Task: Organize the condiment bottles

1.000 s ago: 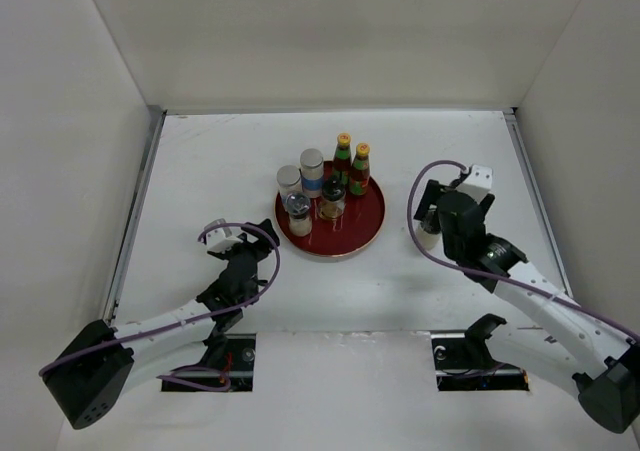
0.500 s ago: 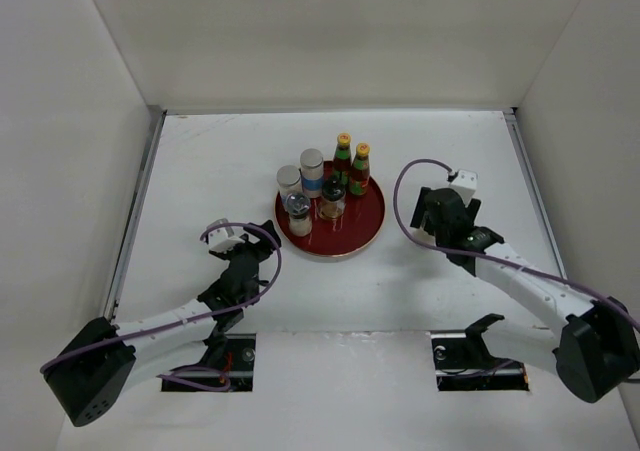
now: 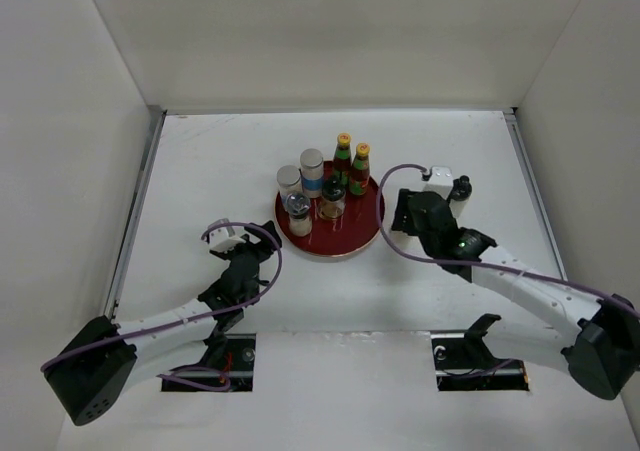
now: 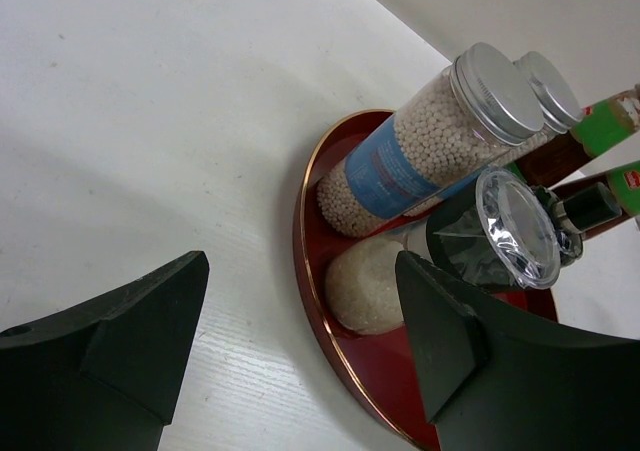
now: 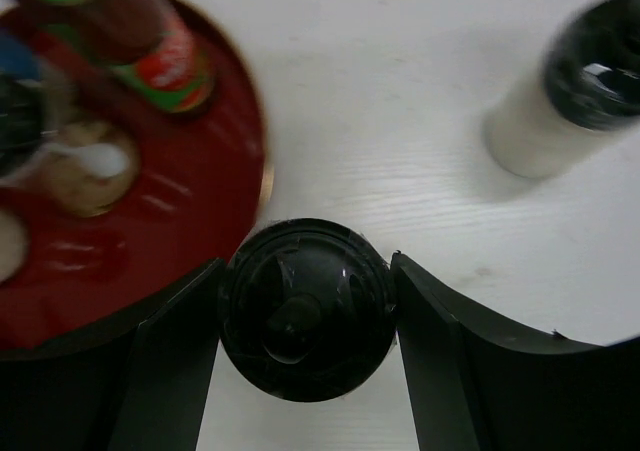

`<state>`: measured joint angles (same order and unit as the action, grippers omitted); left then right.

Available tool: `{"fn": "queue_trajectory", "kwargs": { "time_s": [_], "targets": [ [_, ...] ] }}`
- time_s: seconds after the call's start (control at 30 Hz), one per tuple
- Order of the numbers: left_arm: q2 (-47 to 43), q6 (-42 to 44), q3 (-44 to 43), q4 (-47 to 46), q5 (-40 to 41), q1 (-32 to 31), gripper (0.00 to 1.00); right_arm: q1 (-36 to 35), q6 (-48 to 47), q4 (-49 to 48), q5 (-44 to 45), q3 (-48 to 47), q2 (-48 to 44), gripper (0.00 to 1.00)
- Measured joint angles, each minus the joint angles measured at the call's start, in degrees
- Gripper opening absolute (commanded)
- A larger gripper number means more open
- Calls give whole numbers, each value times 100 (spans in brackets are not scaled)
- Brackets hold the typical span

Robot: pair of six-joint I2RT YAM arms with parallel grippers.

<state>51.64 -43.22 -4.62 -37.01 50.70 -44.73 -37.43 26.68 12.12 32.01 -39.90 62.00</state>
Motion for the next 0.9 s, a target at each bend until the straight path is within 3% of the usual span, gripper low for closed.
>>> {"fn": "queue_trajectory", "kwargs": {
  "time_s": [0.23,0.43,0.57,0.73,0.9],
  "targets": [
    [42,2,-2,-2,-92,9,75,-1182,-116,-758,-144,-975,1259,64],
    [31,2,-2,0,-151,15,75,-1493,-214,-1263,-398,-1556,2430,65],
    [11,2,-2,-2,-151,39,75,-1598,-251,-1408,-472,-1742,2968,72],
    [11,2,-2,-2,-149,44,75,-1672,-291,-1585,-501,-1759,3101,89],
    [13,2,-2,-2,-164,44,75,-1659,-400,-1615,-463,-1563,2533,93]
  ]
}}
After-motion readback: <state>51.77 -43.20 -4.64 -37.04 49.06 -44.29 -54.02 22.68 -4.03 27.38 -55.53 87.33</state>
